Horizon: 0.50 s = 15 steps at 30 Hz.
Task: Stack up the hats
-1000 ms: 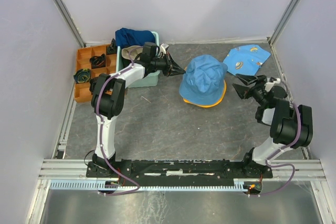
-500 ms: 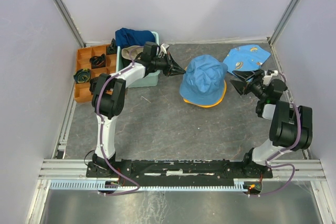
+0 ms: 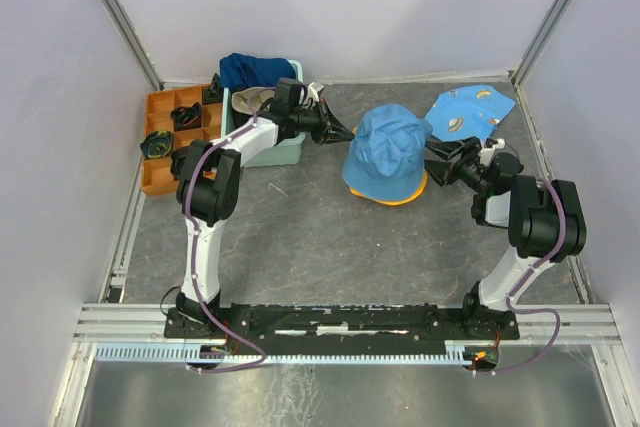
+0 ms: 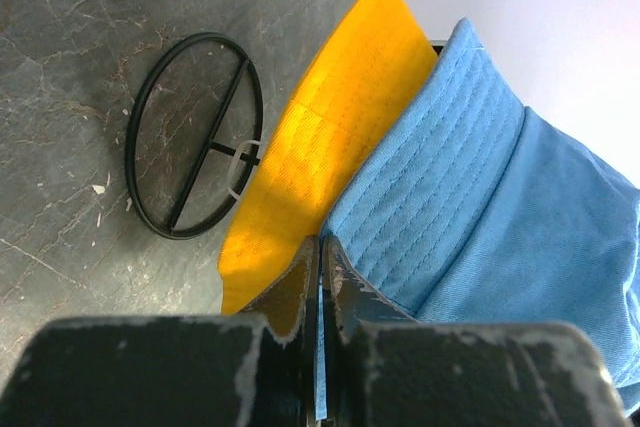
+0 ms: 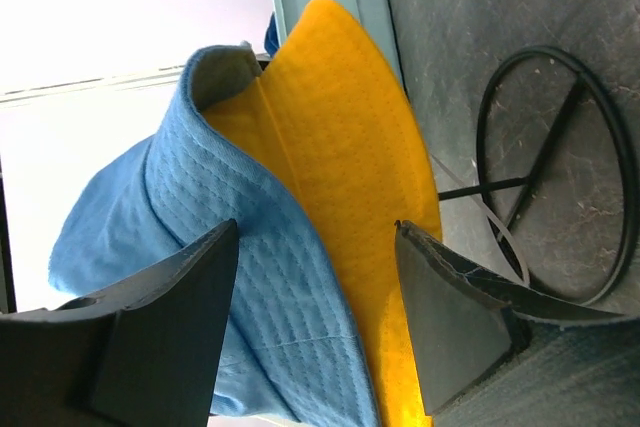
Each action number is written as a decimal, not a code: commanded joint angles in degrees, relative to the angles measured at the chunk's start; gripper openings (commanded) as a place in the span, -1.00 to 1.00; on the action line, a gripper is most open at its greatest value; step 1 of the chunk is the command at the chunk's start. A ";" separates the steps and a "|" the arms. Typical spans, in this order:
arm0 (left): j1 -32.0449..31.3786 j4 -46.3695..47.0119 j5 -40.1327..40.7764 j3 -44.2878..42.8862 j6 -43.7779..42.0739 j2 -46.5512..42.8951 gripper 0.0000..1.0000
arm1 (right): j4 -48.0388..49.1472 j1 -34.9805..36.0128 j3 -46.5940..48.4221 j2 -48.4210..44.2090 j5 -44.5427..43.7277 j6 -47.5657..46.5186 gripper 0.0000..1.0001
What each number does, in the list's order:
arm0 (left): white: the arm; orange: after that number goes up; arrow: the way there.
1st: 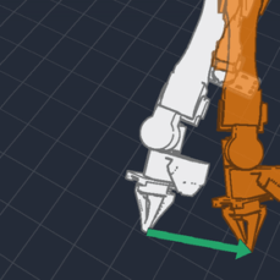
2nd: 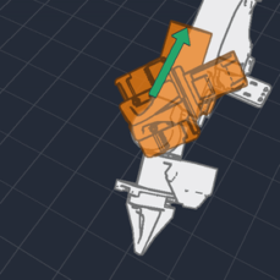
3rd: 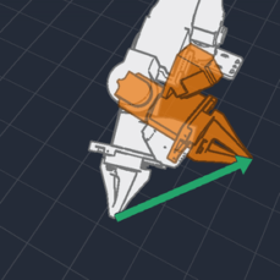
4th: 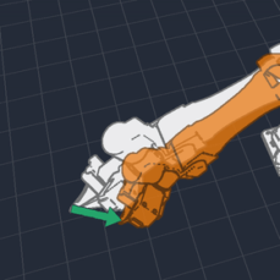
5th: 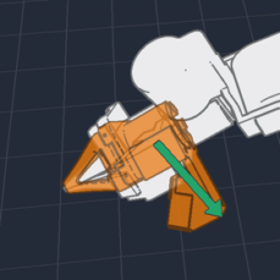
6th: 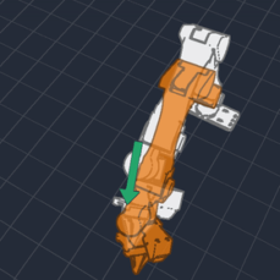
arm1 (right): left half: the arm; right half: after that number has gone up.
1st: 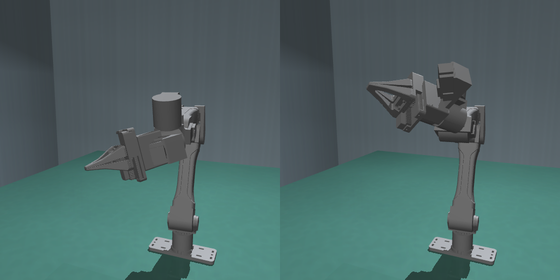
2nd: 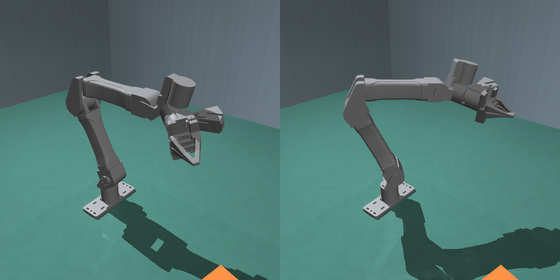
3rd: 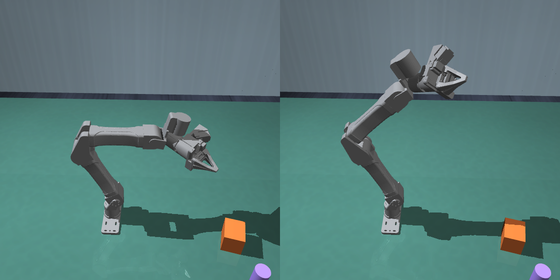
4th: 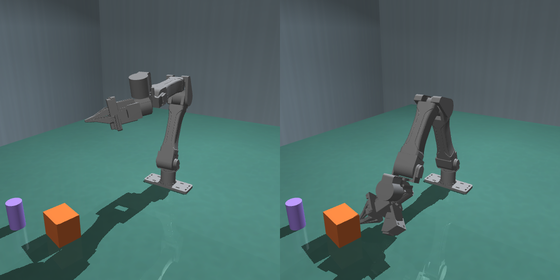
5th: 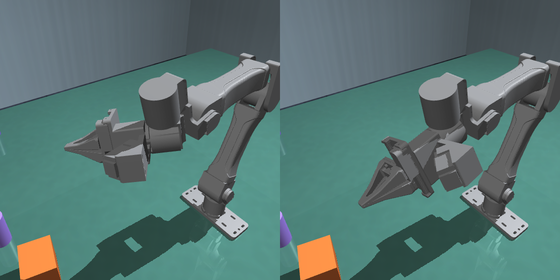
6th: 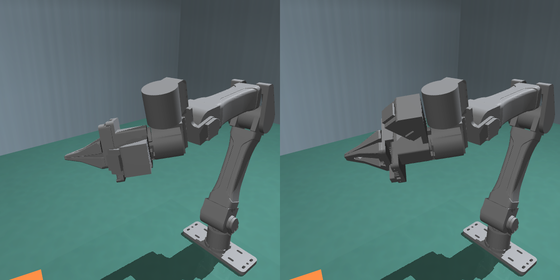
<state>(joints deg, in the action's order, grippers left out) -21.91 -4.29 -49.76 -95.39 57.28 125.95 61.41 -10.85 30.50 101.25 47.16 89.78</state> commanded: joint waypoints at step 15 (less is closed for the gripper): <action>-0.28 -3.32 0.71 -1.38 -0.43 1.40 -0.94 | 6.15 0.49 -5.64 -8.15 2.13 2.09 0.38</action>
<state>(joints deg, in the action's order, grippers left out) -22.00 -4.91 -49.52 -95.72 57.23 126.04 63.66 -10.85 27.05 95.39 47.68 91.72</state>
